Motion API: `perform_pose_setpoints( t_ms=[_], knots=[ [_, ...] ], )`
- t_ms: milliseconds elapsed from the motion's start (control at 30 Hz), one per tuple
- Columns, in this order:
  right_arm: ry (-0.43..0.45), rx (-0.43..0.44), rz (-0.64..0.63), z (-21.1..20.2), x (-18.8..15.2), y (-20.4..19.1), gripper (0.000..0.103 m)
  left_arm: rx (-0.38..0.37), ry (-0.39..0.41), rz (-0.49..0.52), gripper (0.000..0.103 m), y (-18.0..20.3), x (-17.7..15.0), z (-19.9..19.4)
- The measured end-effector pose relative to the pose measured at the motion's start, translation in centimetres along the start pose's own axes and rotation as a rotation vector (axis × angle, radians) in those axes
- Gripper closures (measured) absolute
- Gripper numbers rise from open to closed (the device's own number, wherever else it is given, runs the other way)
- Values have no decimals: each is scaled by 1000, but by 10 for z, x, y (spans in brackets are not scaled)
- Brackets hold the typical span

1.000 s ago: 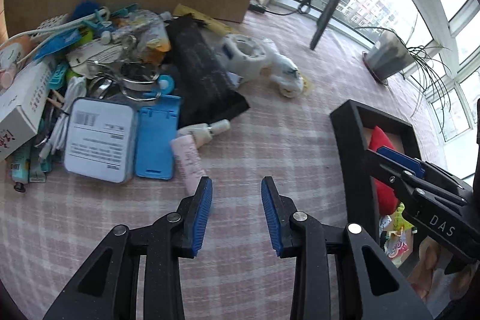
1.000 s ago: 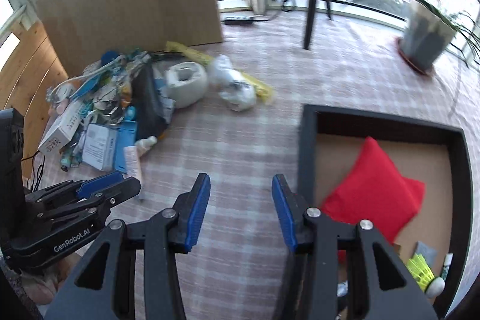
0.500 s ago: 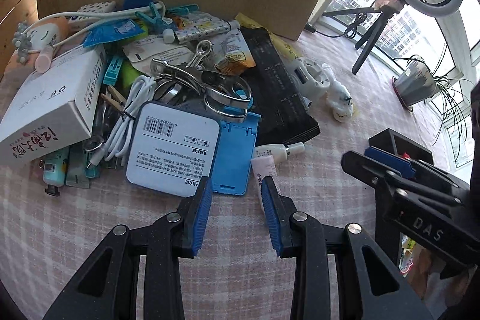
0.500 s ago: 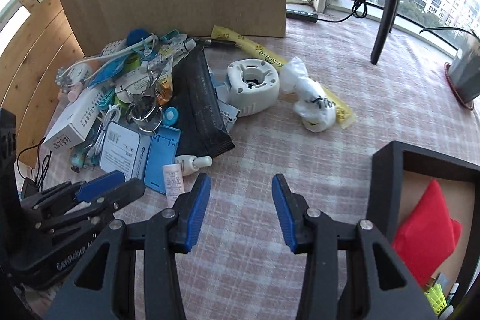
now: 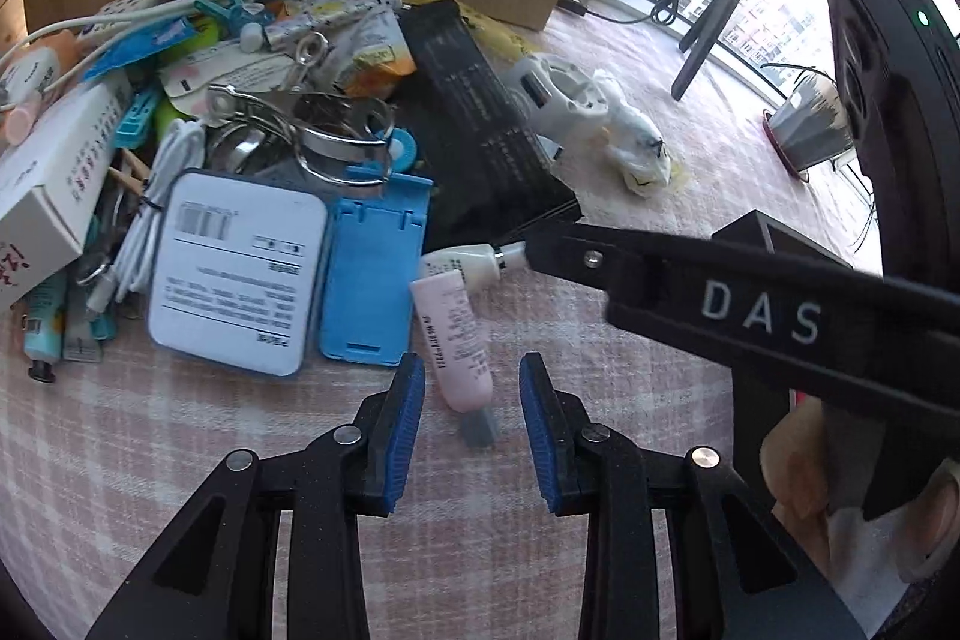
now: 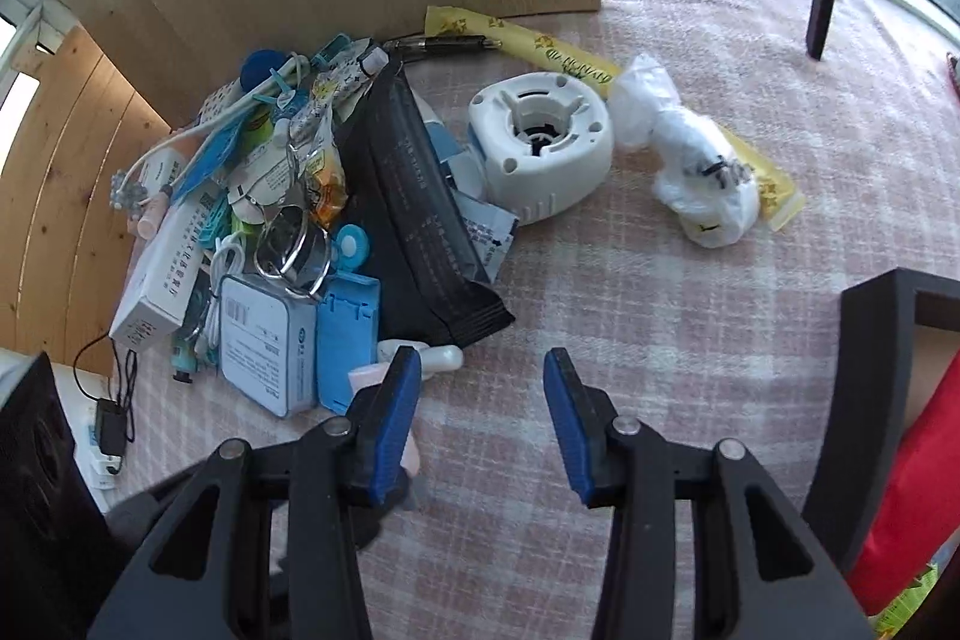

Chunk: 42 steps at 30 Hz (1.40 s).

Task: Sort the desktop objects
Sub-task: 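Move both grippers back over the pile, then grasp the pink lotion tube with the left gripper while the right gripper grasps the white tube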

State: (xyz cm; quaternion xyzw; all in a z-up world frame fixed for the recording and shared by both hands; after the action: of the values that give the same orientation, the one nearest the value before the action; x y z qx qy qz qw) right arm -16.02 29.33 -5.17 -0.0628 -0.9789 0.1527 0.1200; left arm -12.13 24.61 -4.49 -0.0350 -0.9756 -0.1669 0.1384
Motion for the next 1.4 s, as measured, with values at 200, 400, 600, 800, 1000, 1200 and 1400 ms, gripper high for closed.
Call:
perform_pose_setpoints(
  t_ms=[200,400,600,800,1000,1200,1400],
  knots=[
    [-31,24,26,15,3,-8,62,-15,-7,-8,73,2,0,6],
    [-53,59,62,30,5,-11,67,-47,-25,-74,77,-5,0,16],
    [-58,70,57,38,6,-19,74,-43,-20,-102,78,-9,0,23],
    [-59,65,43,41,3,-22,74,-55,-6,-103,78,-12,-1,21],
    [-69,48,-10,43,-2,-28,74,-54,-14,-96,84,-27,-10,14],
    [-89,24,-87,46,-8,-40,72,-58,-19,-120,84,-43,-22,4],
    [-85,21,-146,49,-13,-50,72,-61,-13,-148,84,-59,-35,-6]
  ],
)
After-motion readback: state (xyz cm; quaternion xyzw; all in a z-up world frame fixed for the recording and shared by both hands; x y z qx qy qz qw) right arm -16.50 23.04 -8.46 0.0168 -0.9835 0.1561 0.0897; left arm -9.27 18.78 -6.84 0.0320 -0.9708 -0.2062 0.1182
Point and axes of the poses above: each gripper's, at about its wrist camera, not at the fingertips, and z roughly the way its jaws point, y to its right, x to its top, the point moved 10 cm from there along z, roughly the way its jaws point, and after that the axes turned 2 degrees about -y, right-handed, at the moved point
